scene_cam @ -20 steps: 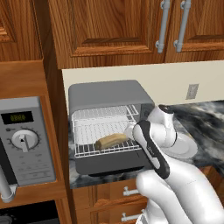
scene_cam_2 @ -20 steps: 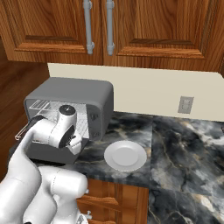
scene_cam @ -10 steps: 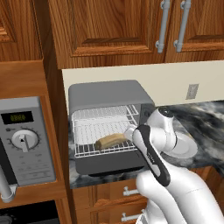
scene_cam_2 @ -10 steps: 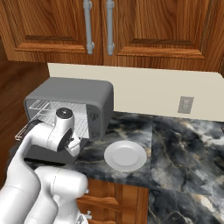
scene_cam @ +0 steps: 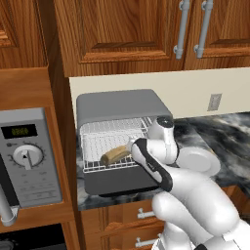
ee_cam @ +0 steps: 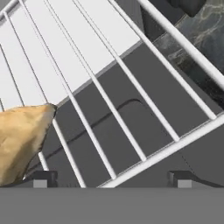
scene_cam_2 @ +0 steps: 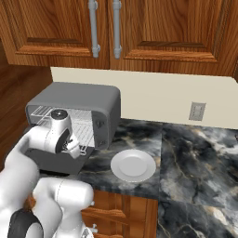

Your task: Pull the toaster oven rack outwards. Pick up the baguette from the plate and place it on the toaster oven rack. Close the toaster oven door fully and set the temperature to the lowest setting.

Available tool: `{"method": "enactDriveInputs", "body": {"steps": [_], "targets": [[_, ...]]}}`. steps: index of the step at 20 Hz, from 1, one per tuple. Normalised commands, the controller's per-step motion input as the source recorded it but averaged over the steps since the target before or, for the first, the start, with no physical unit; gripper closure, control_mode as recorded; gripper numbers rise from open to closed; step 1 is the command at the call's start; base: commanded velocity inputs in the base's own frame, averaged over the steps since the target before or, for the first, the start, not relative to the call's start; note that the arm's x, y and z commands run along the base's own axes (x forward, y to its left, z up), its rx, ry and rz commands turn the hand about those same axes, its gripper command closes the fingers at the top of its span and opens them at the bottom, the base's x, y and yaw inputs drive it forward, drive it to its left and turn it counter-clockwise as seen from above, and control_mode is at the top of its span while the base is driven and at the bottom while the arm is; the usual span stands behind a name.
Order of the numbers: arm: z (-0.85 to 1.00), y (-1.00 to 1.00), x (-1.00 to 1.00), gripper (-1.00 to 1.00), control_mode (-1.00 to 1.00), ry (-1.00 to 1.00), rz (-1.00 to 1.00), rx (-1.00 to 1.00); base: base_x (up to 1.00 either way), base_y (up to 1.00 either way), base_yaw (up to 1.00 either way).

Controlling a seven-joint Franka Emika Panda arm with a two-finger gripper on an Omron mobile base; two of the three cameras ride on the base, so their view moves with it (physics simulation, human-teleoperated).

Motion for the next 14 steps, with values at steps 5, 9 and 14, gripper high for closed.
{"method": "enactDriveInputs", "body": {"steps": [5, 9, 14], "targets": [[-0.01, 0.31, 0.40, -1.00, -1.00, 0.07, 0.00, -0.03, 0.00, 0.00, 0.00], [0.00, 0.04, 0.08, -1.00, -1.00, 0.00, 0.00, 0.00, 0.00, 0.00, 0.00], [-0.06, -0.01, 0.05, -1.00, -1.00, -0.08, -0.01, 0.00, 0.00, 0.00, 0.00]]}}
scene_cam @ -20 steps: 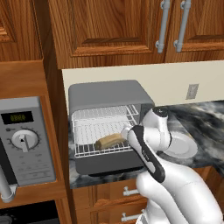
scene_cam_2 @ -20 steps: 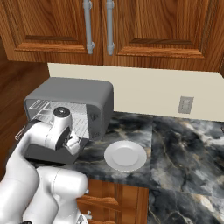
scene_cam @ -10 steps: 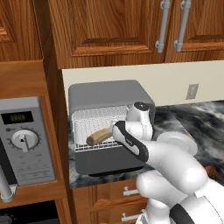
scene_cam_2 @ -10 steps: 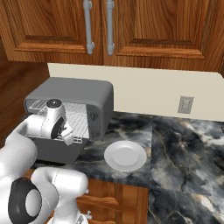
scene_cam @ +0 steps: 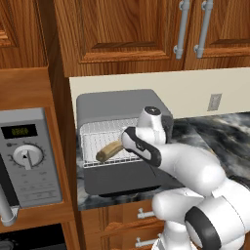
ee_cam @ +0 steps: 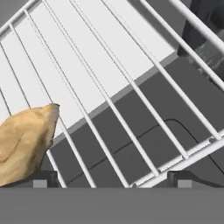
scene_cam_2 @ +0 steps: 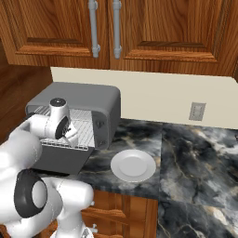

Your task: Pull the toaster oven rack outwards. Pick up the baguette from the plate and place it on the toaster oven rack. Close the toaster oven door fully and set the temperature to the lowest setting.

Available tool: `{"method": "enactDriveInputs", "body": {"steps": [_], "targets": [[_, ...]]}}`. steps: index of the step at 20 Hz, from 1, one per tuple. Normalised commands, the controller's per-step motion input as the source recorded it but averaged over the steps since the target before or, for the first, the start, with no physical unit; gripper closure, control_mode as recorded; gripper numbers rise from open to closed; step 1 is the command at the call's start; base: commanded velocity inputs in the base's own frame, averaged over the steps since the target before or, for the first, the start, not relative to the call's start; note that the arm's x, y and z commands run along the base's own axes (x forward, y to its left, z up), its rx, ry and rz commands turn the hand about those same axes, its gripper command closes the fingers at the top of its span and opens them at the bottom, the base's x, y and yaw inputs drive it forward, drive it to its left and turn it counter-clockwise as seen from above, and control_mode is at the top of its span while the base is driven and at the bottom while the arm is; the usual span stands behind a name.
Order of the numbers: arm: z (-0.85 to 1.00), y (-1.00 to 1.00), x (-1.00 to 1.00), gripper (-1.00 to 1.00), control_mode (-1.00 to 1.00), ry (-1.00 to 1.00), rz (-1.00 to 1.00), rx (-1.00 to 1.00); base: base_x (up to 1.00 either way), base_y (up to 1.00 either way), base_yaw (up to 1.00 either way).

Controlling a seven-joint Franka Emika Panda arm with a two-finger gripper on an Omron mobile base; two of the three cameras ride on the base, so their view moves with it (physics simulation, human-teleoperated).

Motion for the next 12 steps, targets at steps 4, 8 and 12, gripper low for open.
{"method": "enactDriveInputs", "body": {"steps": [4, 8, 12], "targets": [[0.01, -0.13, -0.53, -1.00, -1.00, -0.05, -0.02, 0.00, 0.00, 0.00, 0.00], [0.25, -0.20, -0.89, -1.00, -1.00, 0.00, 0.00, 0.00, 0.00, 0.00, 0.00], [0.13, -0.22, -0.21, -1.00, -1.00, 0.02, 0.01, 0.00, 0.00, 0.00, 0.00]]}}
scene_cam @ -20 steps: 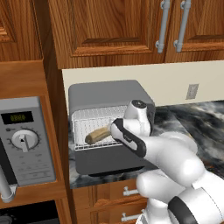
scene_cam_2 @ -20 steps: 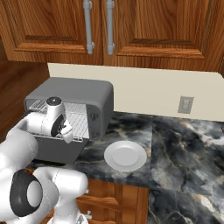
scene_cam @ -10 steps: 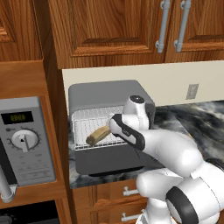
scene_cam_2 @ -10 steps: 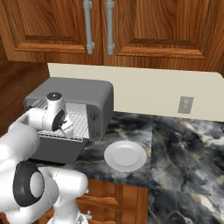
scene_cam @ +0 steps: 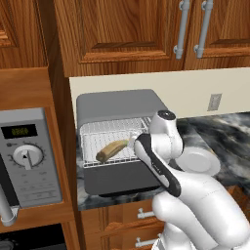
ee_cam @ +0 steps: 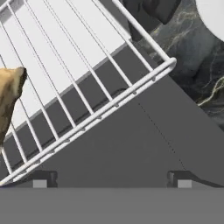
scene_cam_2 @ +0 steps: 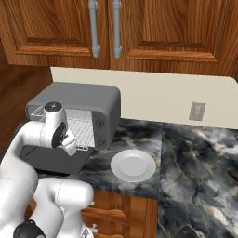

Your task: Pull the toaster oven rack outwards. Pick up the baguette from the plate and place it on the toaster oven rack. Close the toaster oven door fully and set the temperature to the lowest setting.

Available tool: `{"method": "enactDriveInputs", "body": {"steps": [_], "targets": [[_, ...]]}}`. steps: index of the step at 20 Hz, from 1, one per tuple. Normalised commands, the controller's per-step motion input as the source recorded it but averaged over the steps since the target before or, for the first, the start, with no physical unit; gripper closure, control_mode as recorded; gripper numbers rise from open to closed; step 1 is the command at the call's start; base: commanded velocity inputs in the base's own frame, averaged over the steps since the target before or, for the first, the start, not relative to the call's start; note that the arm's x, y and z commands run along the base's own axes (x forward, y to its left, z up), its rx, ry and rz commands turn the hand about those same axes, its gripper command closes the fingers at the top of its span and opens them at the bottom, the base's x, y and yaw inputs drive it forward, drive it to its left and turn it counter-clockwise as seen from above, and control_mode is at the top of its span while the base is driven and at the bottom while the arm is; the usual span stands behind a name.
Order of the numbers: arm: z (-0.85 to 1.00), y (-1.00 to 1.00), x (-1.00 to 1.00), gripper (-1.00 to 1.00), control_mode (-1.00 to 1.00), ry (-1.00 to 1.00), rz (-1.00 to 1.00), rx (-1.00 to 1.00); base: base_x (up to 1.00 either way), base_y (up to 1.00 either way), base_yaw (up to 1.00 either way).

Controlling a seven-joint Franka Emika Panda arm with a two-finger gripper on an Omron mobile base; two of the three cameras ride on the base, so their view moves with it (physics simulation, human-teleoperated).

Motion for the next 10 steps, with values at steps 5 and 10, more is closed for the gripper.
{"method": "enactDriveInputs", "body": {"steps": [5, 10], "targets": [[0.00, -0.04, 0.38, -1.00, -1.00, 0.24, 0.17, -0.12, 0.00, 0.00, 0.00], [0.00, 0.00, 0.54, -1.00, -1.00, 0.18, 0.27, -0.15, 0.00, 0.00, 0.00]]}}
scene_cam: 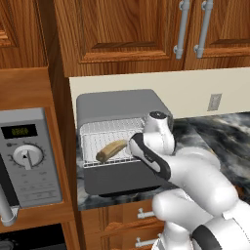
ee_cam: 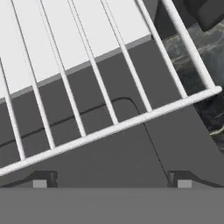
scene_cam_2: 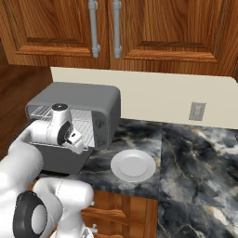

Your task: Pull the toaster oven rack outwards. Pick up the baguette from the plate and place it on the toaster oven rack. Close the toaster oven door fully and set the temperature to the lowest setting.

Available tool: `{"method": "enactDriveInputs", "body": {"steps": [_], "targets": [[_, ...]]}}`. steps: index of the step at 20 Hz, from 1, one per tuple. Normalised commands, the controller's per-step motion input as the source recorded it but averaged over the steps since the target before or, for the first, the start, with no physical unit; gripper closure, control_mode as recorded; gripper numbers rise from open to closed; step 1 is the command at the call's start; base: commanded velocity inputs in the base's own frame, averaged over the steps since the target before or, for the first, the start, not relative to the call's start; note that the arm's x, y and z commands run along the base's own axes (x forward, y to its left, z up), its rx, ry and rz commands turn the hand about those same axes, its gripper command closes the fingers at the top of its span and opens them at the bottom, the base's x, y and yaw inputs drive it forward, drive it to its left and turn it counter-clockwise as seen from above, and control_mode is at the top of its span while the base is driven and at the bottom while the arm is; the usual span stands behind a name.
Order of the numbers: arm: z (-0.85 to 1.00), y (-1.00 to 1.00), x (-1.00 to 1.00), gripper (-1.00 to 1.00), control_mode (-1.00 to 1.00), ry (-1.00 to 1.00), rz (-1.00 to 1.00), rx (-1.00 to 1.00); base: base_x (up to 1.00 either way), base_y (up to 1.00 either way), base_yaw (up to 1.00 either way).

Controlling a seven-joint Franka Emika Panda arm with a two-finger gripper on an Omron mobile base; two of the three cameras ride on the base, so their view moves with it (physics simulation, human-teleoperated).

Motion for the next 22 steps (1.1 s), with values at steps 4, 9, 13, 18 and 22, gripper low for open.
{"method": "enactDriveInputs", "body": {"steps": [4, 9, 13, 18, 22], "targets": [[0.00, 0.00, 0.56, -1.00, -1.00, 0.07, 0.29, -0.11, 0.00, 0.00, 0.00], [-0.08, 0.01, 0.03, -1.00, -1.00, 0.01, 0.27, -0.05, 0.00, 0.00, 0.00], [-0.14, 0.00, -0.05, -1.00, -1.00, -0.03, 0.17, -0.01, 0.00, 0.00, 0.00], [-0.04, 0.00, -0.67, -1.00, -1.00, -0.11, 0.08, 0.00, 0.00, 0.00, 0.00], [-0.04, 0.00, -0.16, -1.00, -1.00, -0.20, 0.03, -0.02, 0.00, 0.00, 0.00]]}}
